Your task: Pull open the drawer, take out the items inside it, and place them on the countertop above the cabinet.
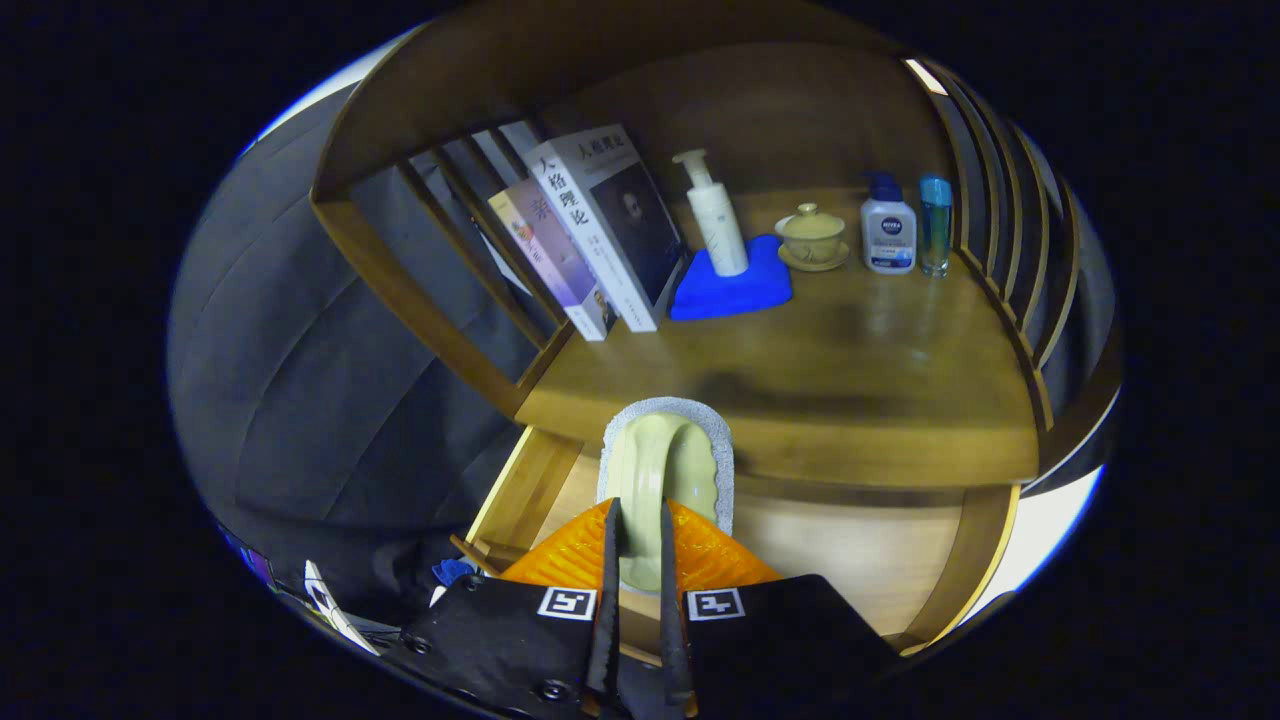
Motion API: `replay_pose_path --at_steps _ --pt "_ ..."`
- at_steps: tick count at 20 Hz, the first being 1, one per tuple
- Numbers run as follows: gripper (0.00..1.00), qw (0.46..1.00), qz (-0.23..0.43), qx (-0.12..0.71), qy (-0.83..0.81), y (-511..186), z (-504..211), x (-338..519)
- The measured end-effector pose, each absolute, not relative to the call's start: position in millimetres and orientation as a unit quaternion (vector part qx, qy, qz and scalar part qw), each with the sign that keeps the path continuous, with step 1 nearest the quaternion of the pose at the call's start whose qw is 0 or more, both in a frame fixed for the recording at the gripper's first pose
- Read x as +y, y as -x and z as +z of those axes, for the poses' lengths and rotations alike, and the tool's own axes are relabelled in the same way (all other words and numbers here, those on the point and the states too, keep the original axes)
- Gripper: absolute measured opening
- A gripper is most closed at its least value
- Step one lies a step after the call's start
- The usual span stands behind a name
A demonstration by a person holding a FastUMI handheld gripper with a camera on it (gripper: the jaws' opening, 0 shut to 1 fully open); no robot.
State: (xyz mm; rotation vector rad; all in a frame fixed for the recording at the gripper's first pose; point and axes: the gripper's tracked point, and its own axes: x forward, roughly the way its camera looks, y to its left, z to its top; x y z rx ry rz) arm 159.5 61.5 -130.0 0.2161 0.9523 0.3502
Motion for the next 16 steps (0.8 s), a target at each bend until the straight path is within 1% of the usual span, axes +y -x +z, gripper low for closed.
replay_pose_path --at_steps 11,16 --pt "0.19 0.879 0.094 0.457 -0.103 -250.9 -140.5 18.7" --pt "0.19 0.863 0.073 0.48 -0.142 -276.1 -153.5 15.2"
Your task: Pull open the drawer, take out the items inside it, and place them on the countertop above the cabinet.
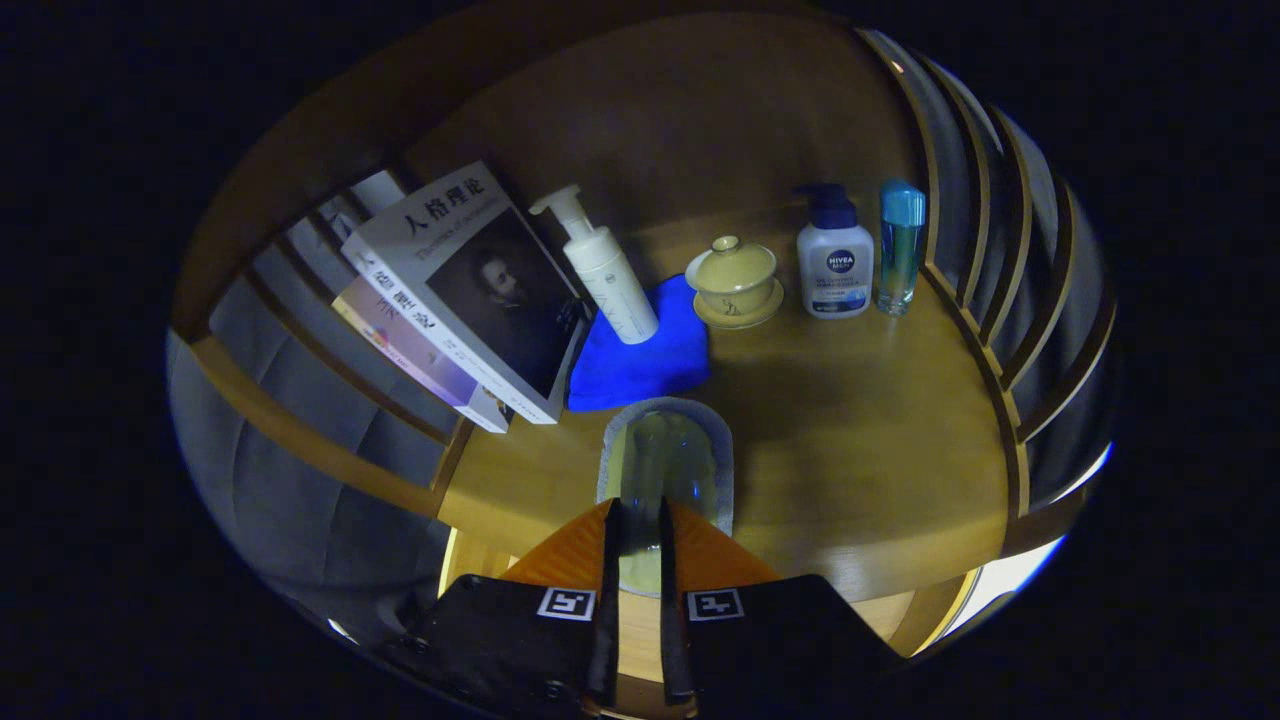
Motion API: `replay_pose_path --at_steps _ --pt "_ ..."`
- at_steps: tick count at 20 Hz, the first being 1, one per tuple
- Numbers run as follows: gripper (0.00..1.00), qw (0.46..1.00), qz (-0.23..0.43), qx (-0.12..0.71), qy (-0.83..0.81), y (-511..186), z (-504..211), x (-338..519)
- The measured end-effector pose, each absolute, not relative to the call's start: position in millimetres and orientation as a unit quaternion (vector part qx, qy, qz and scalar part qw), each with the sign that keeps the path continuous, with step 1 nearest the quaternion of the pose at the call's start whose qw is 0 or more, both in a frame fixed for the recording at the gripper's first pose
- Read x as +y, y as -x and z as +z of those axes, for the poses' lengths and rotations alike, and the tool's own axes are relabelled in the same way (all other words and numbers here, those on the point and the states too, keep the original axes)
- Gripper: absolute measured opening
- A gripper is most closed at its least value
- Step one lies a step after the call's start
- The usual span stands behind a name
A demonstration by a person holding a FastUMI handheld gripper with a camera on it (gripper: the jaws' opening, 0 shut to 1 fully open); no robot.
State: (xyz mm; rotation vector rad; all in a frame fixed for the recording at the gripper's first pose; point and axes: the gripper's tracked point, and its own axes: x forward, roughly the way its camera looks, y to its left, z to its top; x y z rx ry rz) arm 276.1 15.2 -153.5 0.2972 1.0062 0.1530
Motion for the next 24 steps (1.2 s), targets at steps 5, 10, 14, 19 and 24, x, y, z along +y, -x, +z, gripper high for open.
replay_pose_path --at_steps 5,10,14,19,24 --pt "0.19 0.853 0.055 0.497 -0.148 -289.8 -170.9 12.9" --pt "0.19 0.85 0.057 0.504 -0.141 -296.4 -179.0 12.6" --pt "0.23 0.847 0.062 0.507 -0.148 -299.9 -184.3 13.7" --pt "0.53 0.86 0.07 0.485 -0.143 -299.4 -169.7 14.3" --pt "0.98 0.893 0.087 0.423 -0.13 -281.3 -130.3 23.5"
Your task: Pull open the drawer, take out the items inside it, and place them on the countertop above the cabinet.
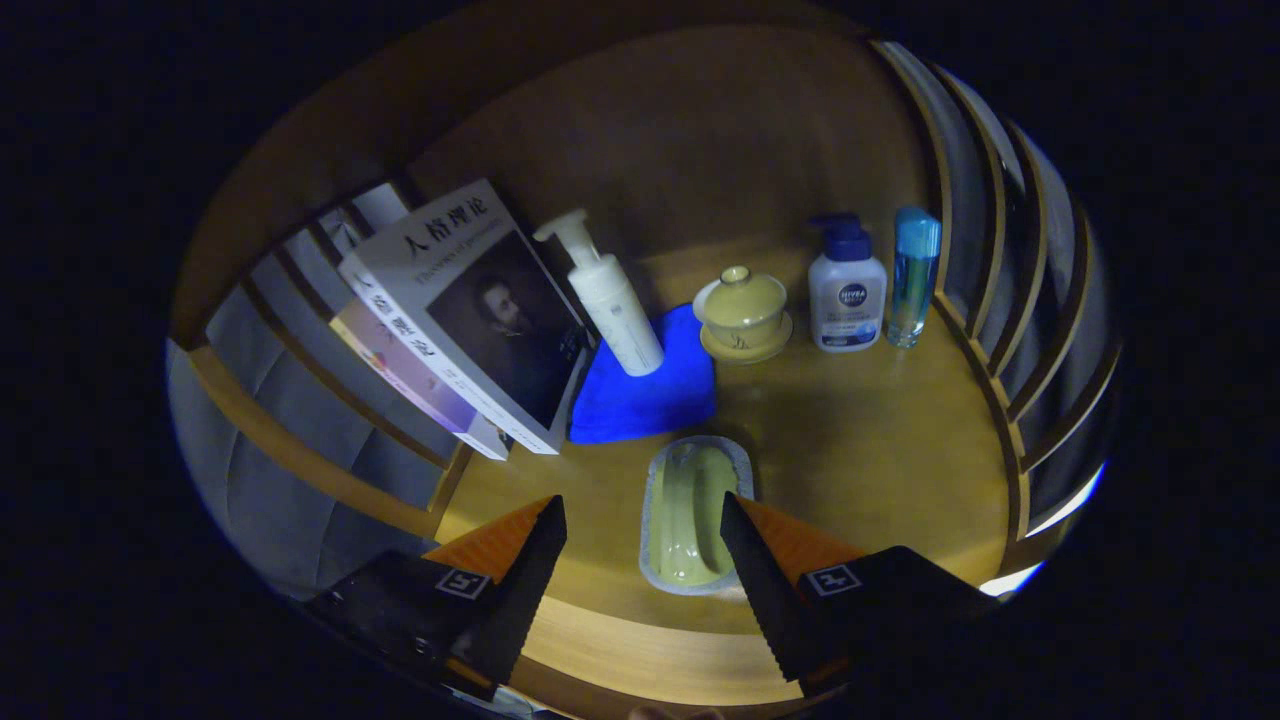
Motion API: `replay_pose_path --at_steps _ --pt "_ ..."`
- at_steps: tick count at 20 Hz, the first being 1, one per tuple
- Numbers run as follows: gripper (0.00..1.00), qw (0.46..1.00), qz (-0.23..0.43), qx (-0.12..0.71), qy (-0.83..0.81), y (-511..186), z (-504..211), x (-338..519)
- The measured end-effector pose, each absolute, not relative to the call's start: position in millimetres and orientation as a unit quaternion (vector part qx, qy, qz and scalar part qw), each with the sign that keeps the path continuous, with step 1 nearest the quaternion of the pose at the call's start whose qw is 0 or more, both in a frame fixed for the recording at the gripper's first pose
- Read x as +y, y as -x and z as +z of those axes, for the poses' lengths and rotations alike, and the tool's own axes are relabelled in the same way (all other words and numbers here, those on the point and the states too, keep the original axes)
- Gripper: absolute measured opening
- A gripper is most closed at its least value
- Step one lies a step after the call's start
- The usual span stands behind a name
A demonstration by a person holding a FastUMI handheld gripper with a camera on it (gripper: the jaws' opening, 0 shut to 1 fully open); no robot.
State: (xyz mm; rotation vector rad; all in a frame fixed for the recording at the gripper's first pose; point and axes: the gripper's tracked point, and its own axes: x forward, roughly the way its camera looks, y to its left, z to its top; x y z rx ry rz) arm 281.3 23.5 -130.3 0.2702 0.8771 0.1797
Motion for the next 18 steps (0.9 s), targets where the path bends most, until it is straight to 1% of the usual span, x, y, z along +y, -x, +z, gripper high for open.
replay_pose_path --at_steps 5,8,12,15,18 --pt "0.98 0.917 0.113 0.373 -0.09 -230.2 -103.6 42.8" --pt "0.98 0.936 0.122 0.324 -0.058 -195.0 -91.2 56.8" --pt "0.98 0.961 0.114 0.247 -0.05 -146.1 -78.0 65.3" --pt "0.98 0.976 0.095 0.192 -0.041 -109.5 -69.5 60.5" --pt "0.98 0.984 0.086 0.153 -0.024 -70.2 -72.9 60.4"
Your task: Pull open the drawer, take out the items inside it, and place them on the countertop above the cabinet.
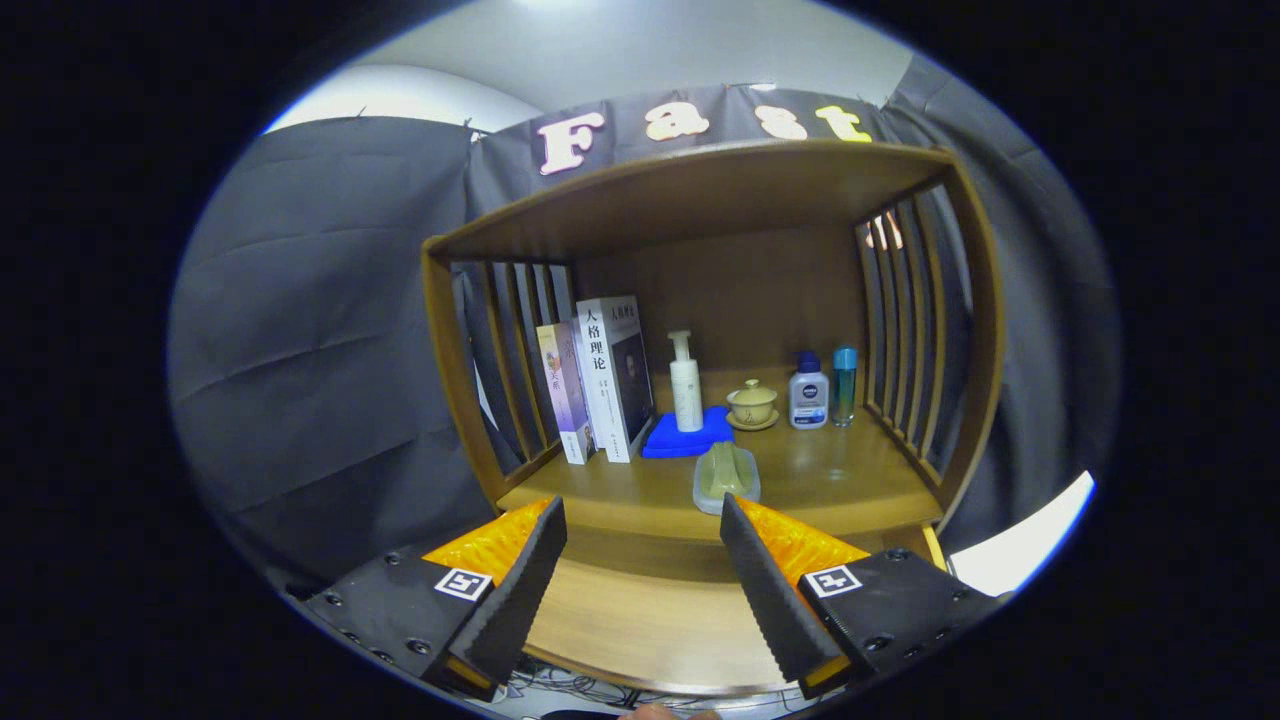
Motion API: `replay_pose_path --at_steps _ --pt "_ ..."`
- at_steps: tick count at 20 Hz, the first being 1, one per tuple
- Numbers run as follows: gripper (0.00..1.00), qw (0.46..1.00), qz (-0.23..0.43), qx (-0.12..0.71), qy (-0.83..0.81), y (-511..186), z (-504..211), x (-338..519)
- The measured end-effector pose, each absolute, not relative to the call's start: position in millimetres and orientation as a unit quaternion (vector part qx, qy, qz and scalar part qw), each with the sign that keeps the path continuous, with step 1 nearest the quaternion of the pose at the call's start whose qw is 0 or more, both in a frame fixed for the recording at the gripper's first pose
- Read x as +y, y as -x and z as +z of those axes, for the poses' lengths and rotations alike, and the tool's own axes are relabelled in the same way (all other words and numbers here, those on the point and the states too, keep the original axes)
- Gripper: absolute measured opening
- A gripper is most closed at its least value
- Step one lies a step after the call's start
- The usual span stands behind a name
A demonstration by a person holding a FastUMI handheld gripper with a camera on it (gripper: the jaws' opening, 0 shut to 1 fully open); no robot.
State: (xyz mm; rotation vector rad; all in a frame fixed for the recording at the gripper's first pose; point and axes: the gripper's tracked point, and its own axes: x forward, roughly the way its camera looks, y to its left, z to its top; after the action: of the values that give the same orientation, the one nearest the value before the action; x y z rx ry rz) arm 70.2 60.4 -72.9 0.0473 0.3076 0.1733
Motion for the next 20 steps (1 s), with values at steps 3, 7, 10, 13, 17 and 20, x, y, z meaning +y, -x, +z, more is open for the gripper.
replay_pose_path --at_steps 3,7,10,13,17,20 --pt "0.98 0.989 0.078 0.127 -0.015 -30.7 -86.1 62.8" --pt "0.98 0.989 0.079 0.128 0.004 9.8 -118.1 73.5" --pt "0.98 0.987 0.081 0.136 0.008 30.1 -145.5 81.7" --pt "0.98 0.985 0.078 0.149 0.028 46.9 -177.3 82.1" --pt "0.98 0.984 0.059 0.16 0.053 53.1 -210.1 74.9" --pt "0.99 0.985 0.032 0.161 0.058 47.4 -226.1 65.4"
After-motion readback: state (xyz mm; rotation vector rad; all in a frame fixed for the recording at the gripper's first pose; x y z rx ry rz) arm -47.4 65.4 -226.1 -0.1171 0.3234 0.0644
